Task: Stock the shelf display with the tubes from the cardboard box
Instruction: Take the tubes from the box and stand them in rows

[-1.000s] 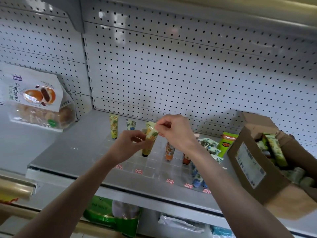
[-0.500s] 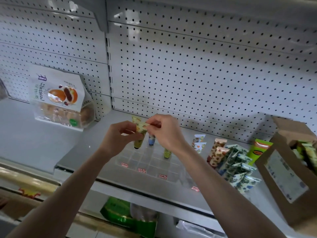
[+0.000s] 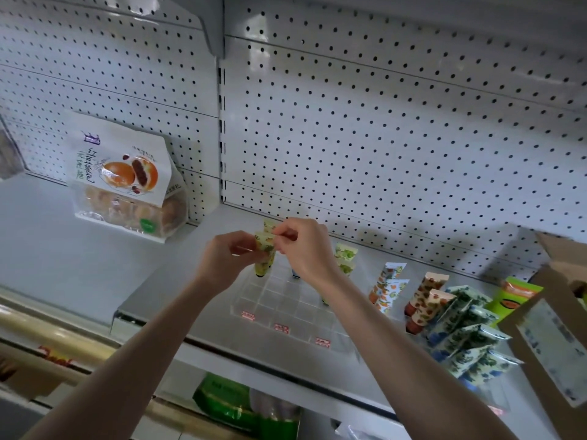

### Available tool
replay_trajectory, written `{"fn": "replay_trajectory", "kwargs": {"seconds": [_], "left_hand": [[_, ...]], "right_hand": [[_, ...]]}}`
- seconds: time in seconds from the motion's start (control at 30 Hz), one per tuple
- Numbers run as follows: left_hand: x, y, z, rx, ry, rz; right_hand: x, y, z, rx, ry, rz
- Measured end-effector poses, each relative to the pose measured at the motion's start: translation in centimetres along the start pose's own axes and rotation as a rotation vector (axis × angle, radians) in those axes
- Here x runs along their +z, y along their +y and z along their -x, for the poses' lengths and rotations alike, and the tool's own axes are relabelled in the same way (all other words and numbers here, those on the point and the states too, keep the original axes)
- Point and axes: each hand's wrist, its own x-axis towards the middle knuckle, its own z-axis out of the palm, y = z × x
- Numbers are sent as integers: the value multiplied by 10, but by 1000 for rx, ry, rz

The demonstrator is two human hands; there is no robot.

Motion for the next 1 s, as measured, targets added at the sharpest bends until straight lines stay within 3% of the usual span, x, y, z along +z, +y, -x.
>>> {"fn": "replay_trajectory", "kwargs": {"seconds": [0.33, 1.0], "left_hand": [[1, -14, -6, -71, -44, -31], [3, -15, -6, -49, -89, 19]], "right_hand": [[7, 5, -9, 26, -49, 35], [8, 7, -10, 31, -74, 35]]}}
